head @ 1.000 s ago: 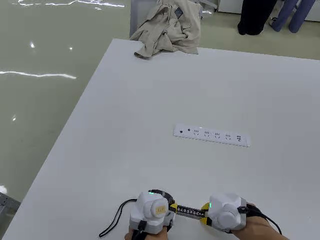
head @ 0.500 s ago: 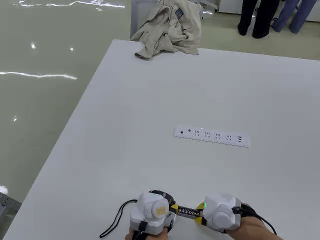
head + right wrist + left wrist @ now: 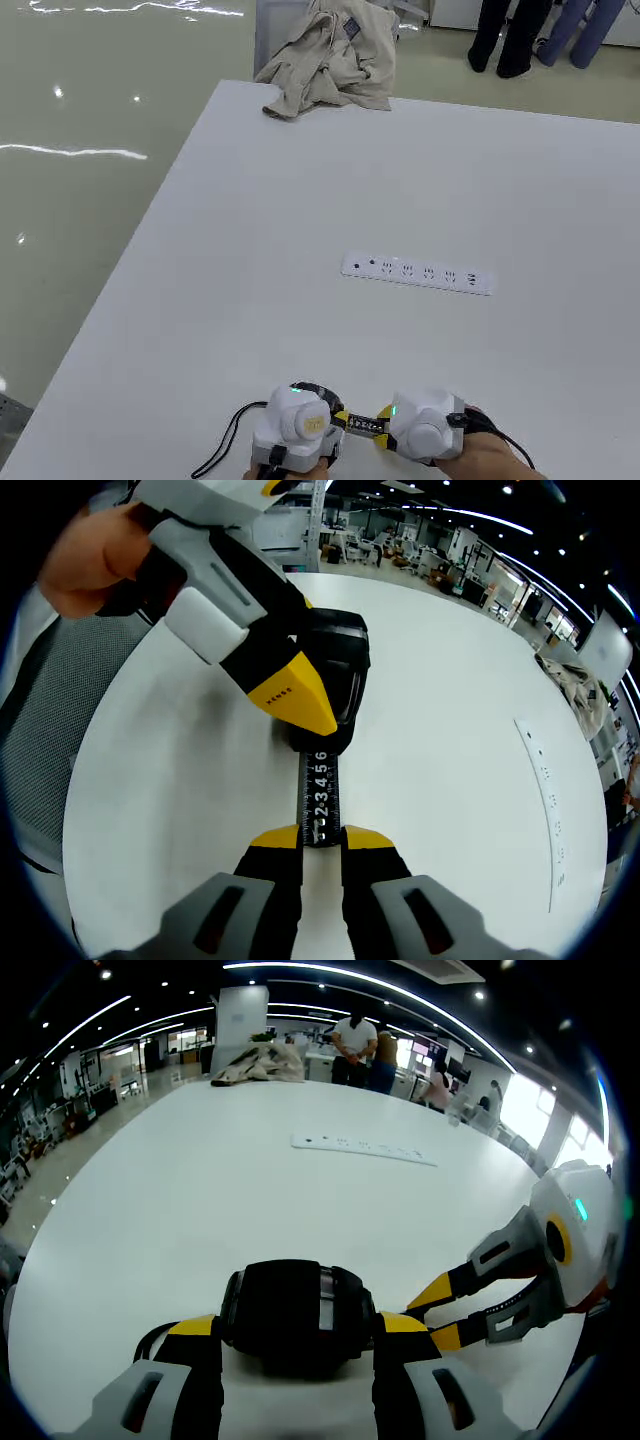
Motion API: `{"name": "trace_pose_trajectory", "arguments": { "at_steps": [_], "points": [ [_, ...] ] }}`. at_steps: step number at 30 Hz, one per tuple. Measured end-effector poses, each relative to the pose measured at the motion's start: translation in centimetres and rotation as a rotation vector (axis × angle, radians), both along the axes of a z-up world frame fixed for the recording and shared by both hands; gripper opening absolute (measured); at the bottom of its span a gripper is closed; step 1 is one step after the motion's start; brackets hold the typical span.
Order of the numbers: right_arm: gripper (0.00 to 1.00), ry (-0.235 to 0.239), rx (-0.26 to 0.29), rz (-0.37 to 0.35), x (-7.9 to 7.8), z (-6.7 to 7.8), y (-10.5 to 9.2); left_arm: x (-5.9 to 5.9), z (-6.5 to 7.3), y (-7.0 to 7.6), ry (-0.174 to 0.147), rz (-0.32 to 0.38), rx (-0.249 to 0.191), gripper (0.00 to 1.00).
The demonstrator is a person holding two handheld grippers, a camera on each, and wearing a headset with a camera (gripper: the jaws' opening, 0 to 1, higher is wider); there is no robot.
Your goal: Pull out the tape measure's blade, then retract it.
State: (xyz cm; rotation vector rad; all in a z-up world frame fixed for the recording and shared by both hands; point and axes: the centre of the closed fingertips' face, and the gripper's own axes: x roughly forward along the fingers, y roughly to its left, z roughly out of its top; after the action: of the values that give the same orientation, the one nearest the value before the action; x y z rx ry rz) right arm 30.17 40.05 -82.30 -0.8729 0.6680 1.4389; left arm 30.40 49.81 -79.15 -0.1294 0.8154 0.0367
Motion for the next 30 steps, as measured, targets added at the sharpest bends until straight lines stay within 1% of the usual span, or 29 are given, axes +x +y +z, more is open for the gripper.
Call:
{"name": "trace_pose_trajectory", "arguments": {
  "at_steps": [5,7,11,16,24,30],
  "points": [
    [0.14,0.002,0.007,0.001,0.0,-0.1,0.6,0.1,-0.2,0.0,0.002,-0.002,0.001,0.57],
    [0.14,0.001,0.010,0.005,-0.1,0.1,0.8,0.1,-0.1,0.0,0.003,-0.003,0.001,0.57],
    [0.14,0.001,0.014,0.005,-0.1,-0.1,1.1,0.0,-0.1,0.0,0.003,-0.003,0.001,0.57],
    [0.14,0.003,0.019,0.005,-0.1,0.0,1.4,0.0,0.1,0.0,0.002,-0.003,0.001,0.57],
    [0.14,0.002,0.026,0.010,-0.2,-0.1,1.9,0.0,-0.1,0.0,0.004,-0.003,0.001,0.57],
    [0.14,0.005,0.035,0.003,-0.2,0.0,2.1,0.0,0.0,0.0,0.002,-0.003,0.001,0.57]
  ]
}}
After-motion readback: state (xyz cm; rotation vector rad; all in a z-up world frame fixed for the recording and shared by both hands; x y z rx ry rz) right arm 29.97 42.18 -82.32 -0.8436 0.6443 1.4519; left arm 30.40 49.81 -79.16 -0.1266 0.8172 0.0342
